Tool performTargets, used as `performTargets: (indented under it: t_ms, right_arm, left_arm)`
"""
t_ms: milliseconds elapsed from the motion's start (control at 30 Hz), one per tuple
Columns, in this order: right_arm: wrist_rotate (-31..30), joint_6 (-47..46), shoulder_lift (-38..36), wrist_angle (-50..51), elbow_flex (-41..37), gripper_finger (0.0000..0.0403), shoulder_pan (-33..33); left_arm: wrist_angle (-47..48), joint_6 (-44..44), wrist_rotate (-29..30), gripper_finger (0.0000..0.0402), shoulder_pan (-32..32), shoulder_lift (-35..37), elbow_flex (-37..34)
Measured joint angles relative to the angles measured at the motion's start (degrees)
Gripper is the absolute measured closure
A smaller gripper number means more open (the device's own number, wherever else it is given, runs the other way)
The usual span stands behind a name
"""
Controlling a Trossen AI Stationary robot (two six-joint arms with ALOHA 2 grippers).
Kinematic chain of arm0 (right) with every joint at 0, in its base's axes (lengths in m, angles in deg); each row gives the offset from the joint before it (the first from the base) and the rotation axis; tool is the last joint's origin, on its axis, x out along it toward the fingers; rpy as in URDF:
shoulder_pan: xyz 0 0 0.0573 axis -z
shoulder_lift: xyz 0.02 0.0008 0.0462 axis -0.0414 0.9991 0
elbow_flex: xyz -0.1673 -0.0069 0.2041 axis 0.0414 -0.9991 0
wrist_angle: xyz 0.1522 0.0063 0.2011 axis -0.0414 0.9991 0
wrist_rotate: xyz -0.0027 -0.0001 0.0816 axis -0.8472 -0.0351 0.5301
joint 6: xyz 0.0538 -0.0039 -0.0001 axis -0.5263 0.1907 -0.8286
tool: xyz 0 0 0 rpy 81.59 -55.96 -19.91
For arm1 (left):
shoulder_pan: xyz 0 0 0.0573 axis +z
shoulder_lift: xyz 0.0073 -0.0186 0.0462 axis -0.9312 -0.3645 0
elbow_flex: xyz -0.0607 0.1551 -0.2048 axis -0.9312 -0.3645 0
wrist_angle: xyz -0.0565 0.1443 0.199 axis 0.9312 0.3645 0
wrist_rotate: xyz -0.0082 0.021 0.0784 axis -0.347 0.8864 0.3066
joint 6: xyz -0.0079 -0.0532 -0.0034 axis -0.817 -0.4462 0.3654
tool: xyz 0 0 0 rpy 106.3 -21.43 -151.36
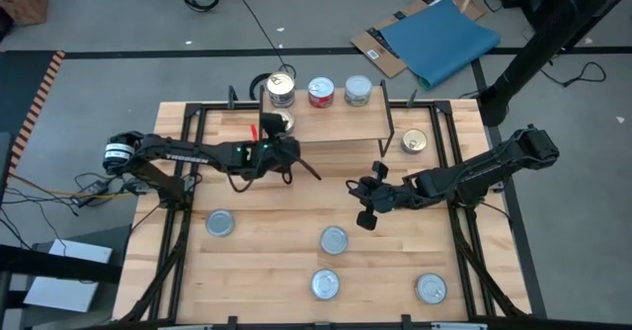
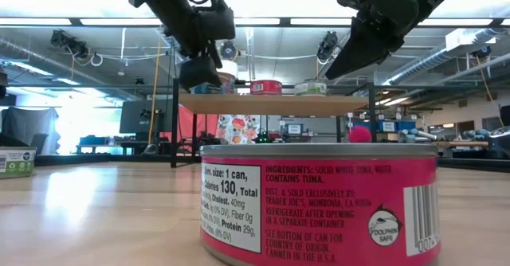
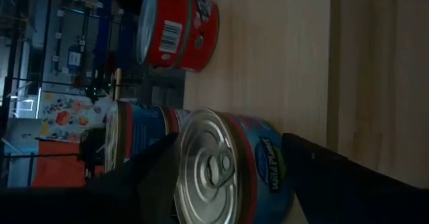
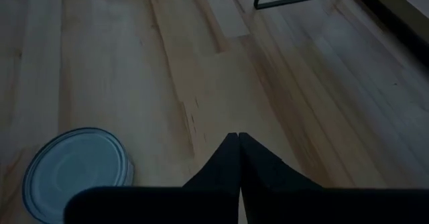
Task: Stack canned seafood by type on shelf
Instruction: Put the red tuna can on the shelf aligned with the other red tuna can
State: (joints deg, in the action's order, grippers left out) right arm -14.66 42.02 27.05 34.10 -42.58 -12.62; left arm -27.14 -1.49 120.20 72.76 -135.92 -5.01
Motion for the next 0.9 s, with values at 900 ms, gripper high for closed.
performTargets:
  t_ms: [900]
  right_arm:
    - [20.27, -15.77, -0.07, 8.83, 0.0, 0.0366, -8.0]
  left_arm:
    - [-32.36, -18.98, -42.22, 0.021, -9.86, 6.03, -16.21]
